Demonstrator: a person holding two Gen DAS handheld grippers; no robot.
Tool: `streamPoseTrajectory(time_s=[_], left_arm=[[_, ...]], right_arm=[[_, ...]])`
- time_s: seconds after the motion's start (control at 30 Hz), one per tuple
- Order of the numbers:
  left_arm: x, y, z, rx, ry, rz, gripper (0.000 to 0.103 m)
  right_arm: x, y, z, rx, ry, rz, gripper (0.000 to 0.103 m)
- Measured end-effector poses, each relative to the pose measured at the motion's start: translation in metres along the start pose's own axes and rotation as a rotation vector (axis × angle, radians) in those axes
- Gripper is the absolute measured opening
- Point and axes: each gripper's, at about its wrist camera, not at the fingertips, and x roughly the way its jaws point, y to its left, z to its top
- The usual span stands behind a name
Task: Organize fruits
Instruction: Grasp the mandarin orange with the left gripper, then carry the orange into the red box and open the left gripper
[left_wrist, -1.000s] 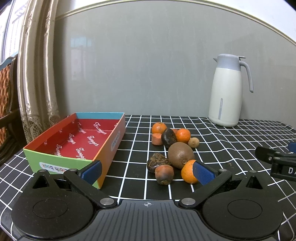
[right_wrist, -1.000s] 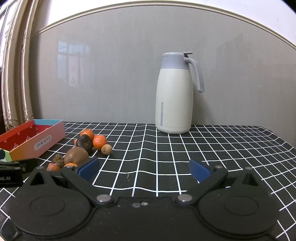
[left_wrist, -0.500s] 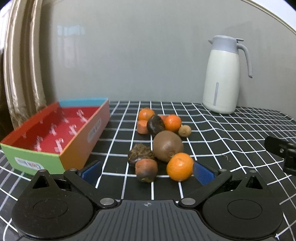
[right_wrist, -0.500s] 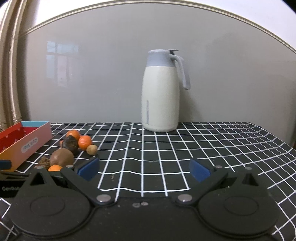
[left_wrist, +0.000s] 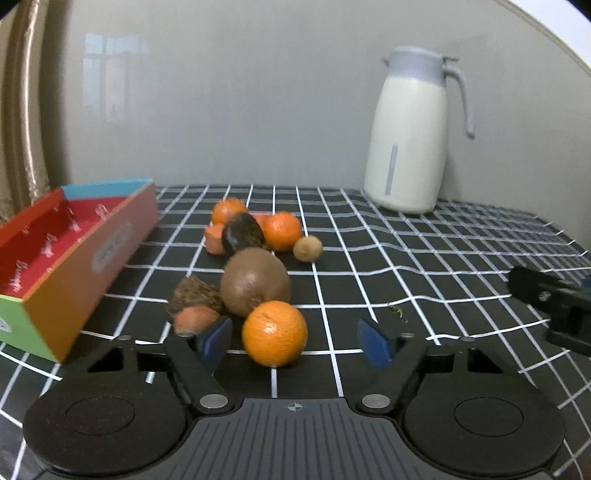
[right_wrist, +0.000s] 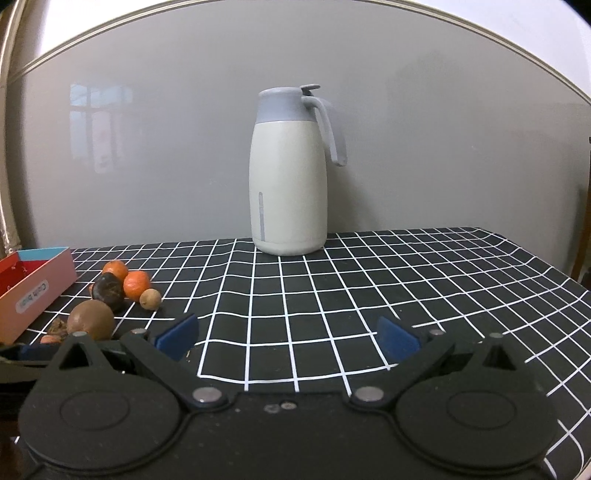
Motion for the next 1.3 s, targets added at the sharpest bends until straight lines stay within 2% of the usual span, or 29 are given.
streamPoseTrajectory(time_s=[0.07, 0.1, 0.17, 0.23, 0.33, 0.47, 0.57, 0.7, 0.9, 1.1, 1.13, 1.2, 1.23, 1.27, 1.3], left_arm=[[0.012, -0.001, 0.000, 0.001, 0.042, 0.009, 0.061], [0.014, -0.001, 0.001, 0.003, 0.041, 0.017, 0.059], [0.018, -0.003, 0.002, 0.025, 0.039, 0.042, 0.046], [0.018, -0.001, 0.003, 0.023, 0.040, 0.039, 0.039], [0.011, 0.007, 0.003, 0.013, 0.036, 0.023, 0.039], [-0.012, 0.023, 0.009, 0.019, -0.031, 0.043, 0.039], [-0.034, 0.046, 0.015, 0.021, -0.103, 0.098, 0.039], [-0.052, 0.083, 0.022, -0.005, -0.156, 0.183, 0.039], [-0.055, 0.140, 0.029, -0.064, -0.165, 0.276, 0.039], [-0.026, 0.167, 0.030, -0.137, -0.093, 0.279, 0.039], [-0.025, 0.169, 0.028, -0.145, -0.081, 0.290, 0.040], [-0.027, 0.170, 0.028, -0.158, -0.095, 0.285, 0.070], [-0.032, 0.168, 0.027, -0.162, -0.126, 0.304, 0.095], [-0.039, 0.164, 0.026, -0.158, -0.167, 0.342, 0.103], [-0.044, 0.160, 0.025, -0.145, -0.195, 0.361, 0.103]], right_arm=[[0.001, -0.002, 0.000, 0.003, 0.001, 0.001, 0.103], [0.002, -0.002, 0.001, 0.003, 0.003, 0.002, 0.103], [0.004, -0.003, 0.001, 0.002, 0.005, 0.001, 0.103], [0.005, -0.004, 0.002, 0.009, 0.006, 0.002, 0.103], [0.006, -0.001, 0.003, 0.023, 0.005, 0.010, 0.103], [0.004, 0.007, 0.003, 0.013, -0.002, 0.032, 0.103], [0.002, 0.017, 0.004, 0.009, -0.003, 0.056, 0.103], [0.001, 0.035, 0.005, -0.010, -0.005, 0.095, 0.103], [-0.002, 0.063, 0.002, -0.069, -0.006, 0.133, 0.103], [-0.001, 0.075, 0.000, -0.092, -0.001, 0.149, 0.103], [-0.001, 0.076, 0.000, -0.093, -0.001, 0.149, 0.103], [-0.001, 0.075, 0.000, -0.091, 0.001, 0.149, 0.103], [-0.001, 0.075, 0.000, -0.090, 0.000, 0.150, 0.103], [-0.001, 0.074, 0.000, -0.089, -0.001, 0.151, 0.103], [-0.002, 0.074, 0.001, -0.087, -0.003, 0.152, 0.103]])
